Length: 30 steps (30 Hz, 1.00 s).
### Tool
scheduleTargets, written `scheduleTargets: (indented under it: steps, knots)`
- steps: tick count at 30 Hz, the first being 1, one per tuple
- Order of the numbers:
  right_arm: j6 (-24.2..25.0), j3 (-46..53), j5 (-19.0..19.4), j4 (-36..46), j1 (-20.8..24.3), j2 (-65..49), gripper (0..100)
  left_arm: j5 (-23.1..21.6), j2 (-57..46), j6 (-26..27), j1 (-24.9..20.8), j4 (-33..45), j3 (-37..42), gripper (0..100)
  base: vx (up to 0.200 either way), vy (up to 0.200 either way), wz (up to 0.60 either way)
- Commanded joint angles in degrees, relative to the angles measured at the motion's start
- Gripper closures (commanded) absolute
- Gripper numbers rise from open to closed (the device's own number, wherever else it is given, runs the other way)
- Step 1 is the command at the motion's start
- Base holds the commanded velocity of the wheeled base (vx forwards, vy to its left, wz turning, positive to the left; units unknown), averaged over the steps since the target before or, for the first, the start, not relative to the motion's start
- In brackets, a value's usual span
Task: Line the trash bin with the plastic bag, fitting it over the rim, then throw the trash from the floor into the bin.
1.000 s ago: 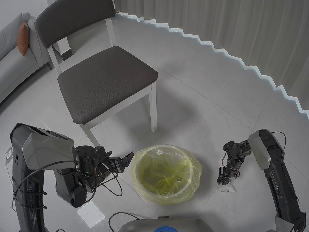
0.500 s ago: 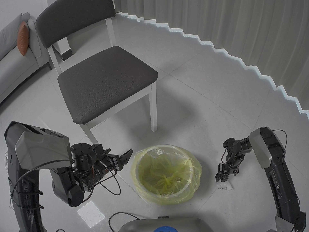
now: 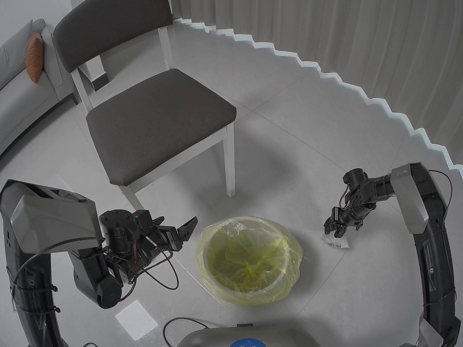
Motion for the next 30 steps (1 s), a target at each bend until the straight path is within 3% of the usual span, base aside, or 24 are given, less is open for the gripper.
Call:
scheduleTargets:
  steps: [1, 6, 9, 16, 30]
  knots:
    - [0.0, 4.0, 0.2, -0.3, 0.1, -7.5, 100, 0.0, -2.4, 0.0, -0.1, -0.9, 0.7, 0, 0.000, 0.000, 0.00]
    - [-0.1, 9.4, 0.7, -3.1, 0.1, -12.1, 100, 0.0, -3.8, 0.1, -0.4, -0.9, 1.2, 0, 0.000, 0.000, 0.00]
    - [-0.4, 17.3, 0.9, -9.1, 0.1, -17.5, 100, 0.0, -6.2, 0.0, -0.9, -0.9, 2.0, 0, 0.000, 0.000, 0.00]
    - [-3.5, 27.1, 1.6, -16.1, 1.1, -25.3, 100, -0.2, -9.1, 0.0, -0.9, -0.9, 2.6, 0, 0.000, 0.000, 0.00]
    - [-6.2, 38.9, 1.5, -22.0, 8.5, -41.9, 100, -0.3, -14.7, 0.4, -2.6, -0.9, 3.2, 0, 0.000, 0.000, 0.00]
